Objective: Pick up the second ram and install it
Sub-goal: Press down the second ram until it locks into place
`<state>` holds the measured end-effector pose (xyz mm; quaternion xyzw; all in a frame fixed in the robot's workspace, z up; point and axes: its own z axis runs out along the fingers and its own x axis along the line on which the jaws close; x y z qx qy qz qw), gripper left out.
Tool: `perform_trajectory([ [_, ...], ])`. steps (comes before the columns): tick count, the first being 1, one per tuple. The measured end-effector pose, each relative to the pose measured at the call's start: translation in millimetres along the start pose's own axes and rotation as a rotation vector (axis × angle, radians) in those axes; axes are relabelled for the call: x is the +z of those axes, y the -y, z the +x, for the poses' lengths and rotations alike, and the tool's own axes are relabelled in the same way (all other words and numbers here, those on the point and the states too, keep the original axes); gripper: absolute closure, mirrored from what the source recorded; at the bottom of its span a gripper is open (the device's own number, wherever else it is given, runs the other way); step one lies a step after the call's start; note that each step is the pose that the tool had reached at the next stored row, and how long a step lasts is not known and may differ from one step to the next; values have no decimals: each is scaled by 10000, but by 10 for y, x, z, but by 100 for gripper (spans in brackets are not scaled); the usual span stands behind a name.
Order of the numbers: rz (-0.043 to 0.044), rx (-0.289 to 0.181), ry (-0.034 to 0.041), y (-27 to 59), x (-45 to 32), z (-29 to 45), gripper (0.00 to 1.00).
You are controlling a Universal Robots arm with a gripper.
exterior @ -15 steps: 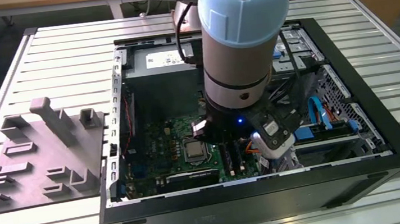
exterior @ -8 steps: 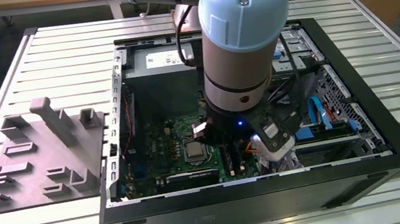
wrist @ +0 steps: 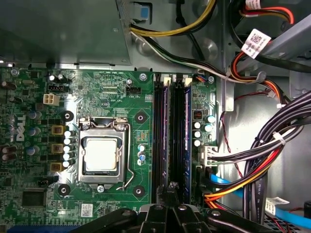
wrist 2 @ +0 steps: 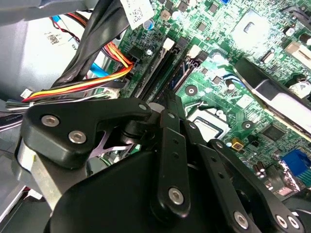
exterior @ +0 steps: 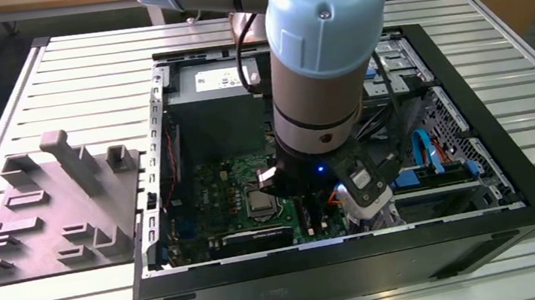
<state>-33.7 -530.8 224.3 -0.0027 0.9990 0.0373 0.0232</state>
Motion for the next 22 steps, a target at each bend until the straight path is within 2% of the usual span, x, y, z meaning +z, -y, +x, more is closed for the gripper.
perform_trajectory([
  [22,2,0,-1,4,46,2,90],
])
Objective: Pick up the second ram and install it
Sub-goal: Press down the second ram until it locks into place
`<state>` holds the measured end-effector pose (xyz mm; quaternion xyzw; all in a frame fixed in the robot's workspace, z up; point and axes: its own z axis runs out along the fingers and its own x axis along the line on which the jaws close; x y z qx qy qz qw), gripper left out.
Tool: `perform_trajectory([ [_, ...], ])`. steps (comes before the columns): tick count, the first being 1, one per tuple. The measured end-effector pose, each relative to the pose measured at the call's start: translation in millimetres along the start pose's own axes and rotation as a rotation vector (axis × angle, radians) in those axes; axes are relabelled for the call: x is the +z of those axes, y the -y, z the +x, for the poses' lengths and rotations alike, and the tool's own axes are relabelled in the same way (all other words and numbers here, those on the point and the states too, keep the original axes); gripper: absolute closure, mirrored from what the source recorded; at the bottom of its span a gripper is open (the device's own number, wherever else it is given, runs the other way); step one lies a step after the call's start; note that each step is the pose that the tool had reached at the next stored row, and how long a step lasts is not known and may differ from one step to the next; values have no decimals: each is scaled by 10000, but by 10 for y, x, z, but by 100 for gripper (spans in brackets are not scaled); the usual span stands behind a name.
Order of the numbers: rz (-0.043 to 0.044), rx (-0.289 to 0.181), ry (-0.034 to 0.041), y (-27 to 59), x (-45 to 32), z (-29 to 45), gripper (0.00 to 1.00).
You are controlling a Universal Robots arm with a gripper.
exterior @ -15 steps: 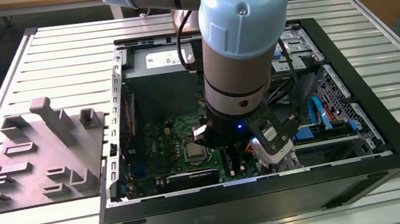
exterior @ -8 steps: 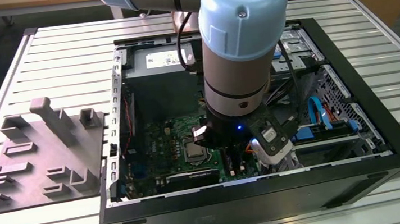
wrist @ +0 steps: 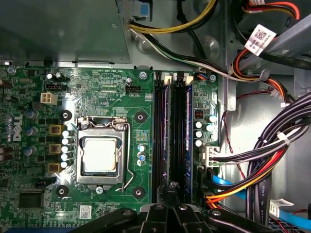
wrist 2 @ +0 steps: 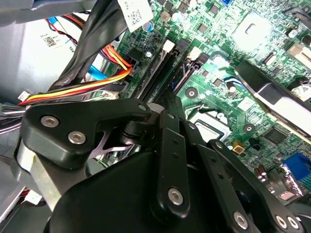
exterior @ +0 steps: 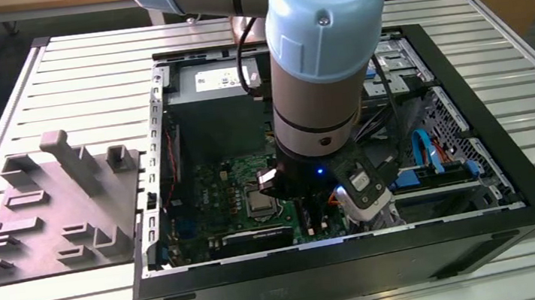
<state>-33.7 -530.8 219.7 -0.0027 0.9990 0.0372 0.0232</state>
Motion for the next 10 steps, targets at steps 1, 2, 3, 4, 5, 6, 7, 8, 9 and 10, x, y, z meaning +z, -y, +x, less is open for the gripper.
perform_trajectory([
  [1,-1,0,1,0,1,0,90],
  [2,-1,1,0,0,4,0,90],
  [3,0,0,0,1,10,1,90],
  [4,2,0,-1,1,11,1,90],
  [5,-2,1,0,1,13,1,90],
  [6,-1,0,0,1,13,1,90],
  [7,-2,0,0,1,14,1,90],
  [8,-2,1,1,1,14,1,90],
  [9,-2,1,1,1,14,1,90],
  [10,-2,0,0,1,14,1,90],
])
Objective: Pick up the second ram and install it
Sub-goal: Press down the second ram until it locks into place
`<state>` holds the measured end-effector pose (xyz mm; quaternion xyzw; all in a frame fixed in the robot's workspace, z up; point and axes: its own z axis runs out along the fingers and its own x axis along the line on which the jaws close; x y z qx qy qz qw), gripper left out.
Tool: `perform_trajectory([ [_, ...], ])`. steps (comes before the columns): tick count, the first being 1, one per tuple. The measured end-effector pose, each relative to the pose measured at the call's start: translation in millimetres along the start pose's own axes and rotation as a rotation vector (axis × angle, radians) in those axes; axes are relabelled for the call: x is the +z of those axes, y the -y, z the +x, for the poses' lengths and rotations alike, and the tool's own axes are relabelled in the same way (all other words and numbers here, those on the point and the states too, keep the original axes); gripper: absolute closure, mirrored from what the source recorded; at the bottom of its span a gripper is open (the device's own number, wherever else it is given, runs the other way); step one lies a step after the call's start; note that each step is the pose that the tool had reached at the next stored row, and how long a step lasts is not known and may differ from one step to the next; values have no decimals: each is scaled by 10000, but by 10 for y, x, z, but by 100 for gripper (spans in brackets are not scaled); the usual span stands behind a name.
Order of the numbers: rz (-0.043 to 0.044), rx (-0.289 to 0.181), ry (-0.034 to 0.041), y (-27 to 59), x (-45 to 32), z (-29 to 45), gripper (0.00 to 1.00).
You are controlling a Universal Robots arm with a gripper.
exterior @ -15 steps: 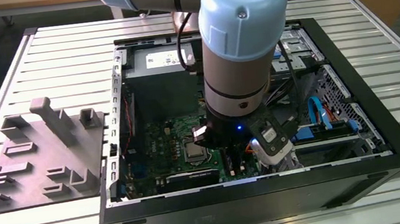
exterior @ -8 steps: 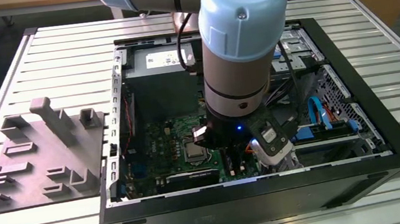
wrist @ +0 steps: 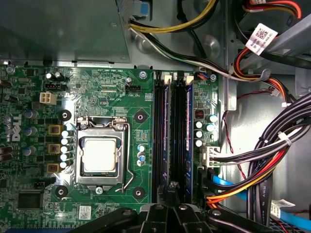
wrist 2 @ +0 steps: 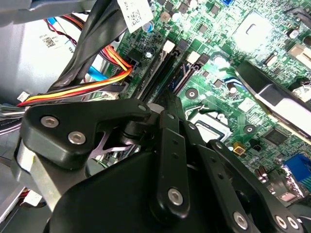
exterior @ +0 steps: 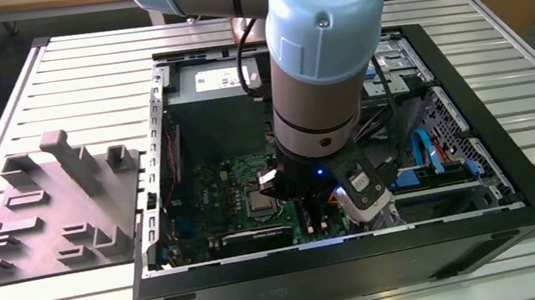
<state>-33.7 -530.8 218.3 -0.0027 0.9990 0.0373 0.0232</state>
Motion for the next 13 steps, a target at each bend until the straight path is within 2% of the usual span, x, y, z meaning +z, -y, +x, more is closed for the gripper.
perform_trajectory([
  [10,-6,0,2,0,8,0,90],
  [12,-19,1,5,-4,-21,-2,90],
  [13,-1,1,1,-6,-80,-4,90],
])
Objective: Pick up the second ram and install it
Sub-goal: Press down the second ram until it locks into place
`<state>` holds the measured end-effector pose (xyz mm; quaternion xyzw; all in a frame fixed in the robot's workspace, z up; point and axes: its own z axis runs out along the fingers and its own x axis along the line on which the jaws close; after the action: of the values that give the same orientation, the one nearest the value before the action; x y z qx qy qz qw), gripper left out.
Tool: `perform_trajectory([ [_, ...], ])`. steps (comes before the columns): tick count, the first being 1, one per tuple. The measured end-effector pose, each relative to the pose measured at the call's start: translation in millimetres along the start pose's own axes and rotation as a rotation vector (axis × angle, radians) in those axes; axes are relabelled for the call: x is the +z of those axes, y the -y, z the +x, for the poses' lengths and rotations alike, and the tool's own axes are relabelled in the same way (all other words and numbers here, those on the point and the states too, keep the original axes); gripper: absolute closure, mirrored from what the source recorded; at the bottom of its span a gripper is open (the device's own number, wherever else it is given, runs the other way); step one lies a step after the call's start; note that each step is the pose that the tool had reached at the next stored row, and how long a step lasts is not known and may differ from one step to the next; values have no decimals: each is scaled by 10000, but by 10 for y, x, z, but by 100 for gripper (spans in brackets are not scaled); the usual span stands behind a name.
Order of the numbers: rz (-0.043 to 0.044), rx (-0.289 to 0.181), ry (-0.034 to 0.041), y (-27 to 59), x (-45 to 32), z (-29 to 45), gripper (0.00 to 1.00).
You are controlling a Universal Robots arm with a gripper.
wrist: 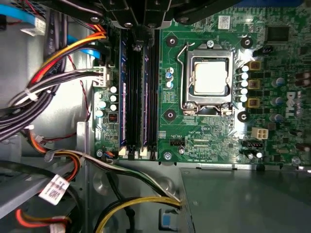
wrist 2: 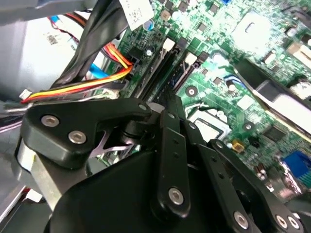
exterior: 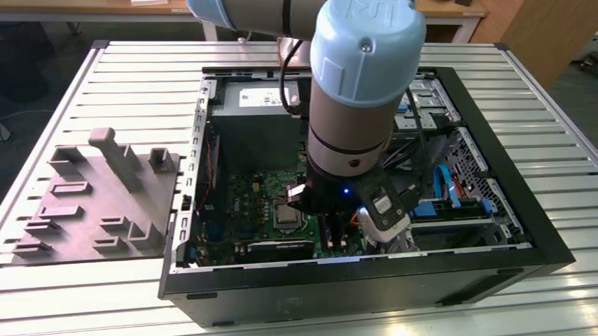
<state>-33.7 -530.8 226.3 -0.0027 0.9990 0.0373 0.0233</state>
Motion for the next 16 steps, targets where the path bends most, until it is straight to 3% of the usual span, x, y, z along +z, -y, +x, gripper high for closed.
perform_trajectory([
  [2,2,0,0,-9,-122,-5,90],
  [5,3,-1,0,-15,-208,-10,90],
  [12,7,-1,0,-28,-215,-11,90],
  [16,6,-1,1,-121,-205,-10,90],
])
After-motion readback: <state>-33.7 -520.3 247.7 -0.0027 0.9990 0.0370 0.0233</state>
